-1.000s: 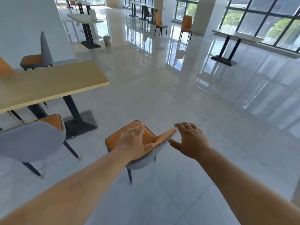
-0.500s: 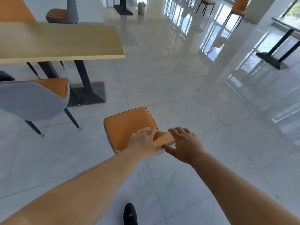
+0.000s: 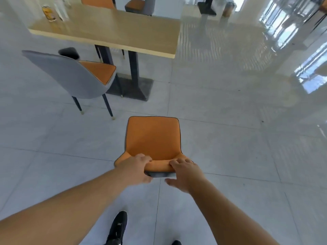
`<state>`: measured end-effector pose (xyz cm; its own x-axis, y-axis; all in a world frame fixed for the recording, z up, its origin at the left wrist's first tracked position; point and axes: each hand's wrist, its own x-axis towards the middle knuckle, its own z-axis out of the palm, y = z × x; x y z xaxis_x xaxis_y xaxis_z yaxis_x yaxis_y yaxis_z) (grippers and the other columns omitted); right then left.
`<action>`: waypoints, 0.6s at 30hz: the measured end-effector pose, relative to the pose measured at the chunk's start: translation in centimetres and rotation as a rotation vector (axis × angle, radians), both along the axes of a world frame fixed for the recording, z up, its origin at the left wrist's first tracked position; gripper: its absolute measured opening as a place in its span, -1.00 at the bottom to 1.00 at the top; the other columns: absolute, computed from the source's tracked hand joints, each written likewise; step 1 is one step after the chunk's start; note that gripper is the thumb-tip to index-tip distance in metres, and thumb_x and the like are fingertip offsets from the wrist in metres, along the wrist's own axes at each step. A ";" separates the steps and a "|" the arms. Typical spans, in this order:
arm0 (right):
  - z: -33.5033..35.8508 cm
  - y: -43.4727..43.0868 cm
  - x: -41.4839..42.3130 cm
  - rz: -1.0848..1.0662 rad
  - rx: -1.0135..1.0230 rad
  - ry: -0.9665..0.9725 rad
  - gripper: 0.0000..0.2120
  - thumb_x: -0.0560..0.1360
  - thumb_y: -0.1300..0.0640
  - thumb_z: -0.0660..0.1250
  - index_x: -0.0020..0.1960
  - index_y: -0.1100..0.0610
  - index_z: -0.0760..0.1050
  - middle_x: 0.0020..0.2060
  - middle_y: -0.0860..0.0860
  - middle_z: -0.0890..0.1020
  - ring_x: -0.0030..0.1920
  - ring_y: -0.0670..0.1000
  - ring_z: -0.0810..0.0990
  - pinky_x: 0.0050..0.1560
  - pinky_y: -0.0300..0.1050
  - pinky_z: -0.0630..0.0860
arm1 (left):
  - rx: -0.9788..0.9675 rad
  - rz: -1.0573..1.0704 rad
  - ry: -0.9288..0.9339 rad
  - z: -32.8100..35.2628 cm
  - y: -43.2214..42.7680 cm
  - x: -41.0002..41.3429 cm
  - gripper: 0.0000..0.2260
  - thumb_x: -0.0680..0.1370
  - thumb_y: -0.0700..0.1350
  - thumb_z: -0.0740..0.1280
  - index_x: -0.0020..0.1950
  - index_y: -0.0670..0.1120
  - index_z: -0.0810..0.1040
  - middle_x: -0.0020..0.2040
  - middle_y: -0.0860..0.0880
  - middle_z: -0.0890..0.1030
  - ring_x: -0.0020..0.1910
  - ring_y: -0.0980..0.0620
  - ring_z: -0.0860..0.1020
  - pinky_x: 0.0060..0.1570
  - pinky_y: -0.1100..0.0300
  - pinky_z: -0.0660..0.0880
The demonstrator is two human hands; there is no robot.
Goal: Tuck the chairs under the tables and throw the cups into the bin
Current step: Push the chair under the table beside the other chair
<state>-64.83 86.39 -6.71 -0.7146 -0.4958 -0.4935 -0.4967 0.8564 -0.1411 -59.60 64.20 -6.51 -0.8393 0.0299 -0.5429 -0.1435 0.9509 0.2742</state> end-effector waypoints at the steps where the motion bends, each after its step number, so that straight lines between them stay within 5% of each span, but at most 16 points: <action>1: -0.1 0.9 -0.4 0.018 -0.003 -0.015 -0.40 0.52 -0.35 0.31 0.45 -0.08 0.34 0.36 0.00 0.50 0.35 0.15 0.46 0.28 0.15 0.50 | -0.041 0.003 -0.004 0.2 0.5 0.3 -0.40 0.47 0.28 0.39 0.48 0.17 0.37 0.37 0.11 0.48 0.23 0.01 0.52 0.04 0.06 0.48; 10: -1.0 3.1 -1.9 0.104 -0.064 -0.077 -0.59 0.67 -0.05 0.24 0.49 -0.04 0.32 0.34 0.03 0.48 0.35 0.17 0.42 0.20 0.12 0.56 | -0.108 0.211 0.035 -1.0 2.9 2.4 -0.51 0.60 0.10 0.38 0.53 0.16 0.37 0.43 0.02 0.47 0.34 -0.07 0.45 0.24 -0.03 0.50; 18: -2.5 1.3 -4.5 0.251 0.019 -0.103 -0.48 0.61 0.22 0.28 0.49 -0.12 0.25 0.26 -0.02 0.46 0.25 0.14 0.47 0.09 0.14 0.61 | -0.084 0.264 0.110 -2.3 2.0 2.6 -0.53 0.61 0.12 0.38 0.50 0.13 0.39 0.42 0.02 0.47 0.33 -0.05 0.44 0.23 -0.04 0.54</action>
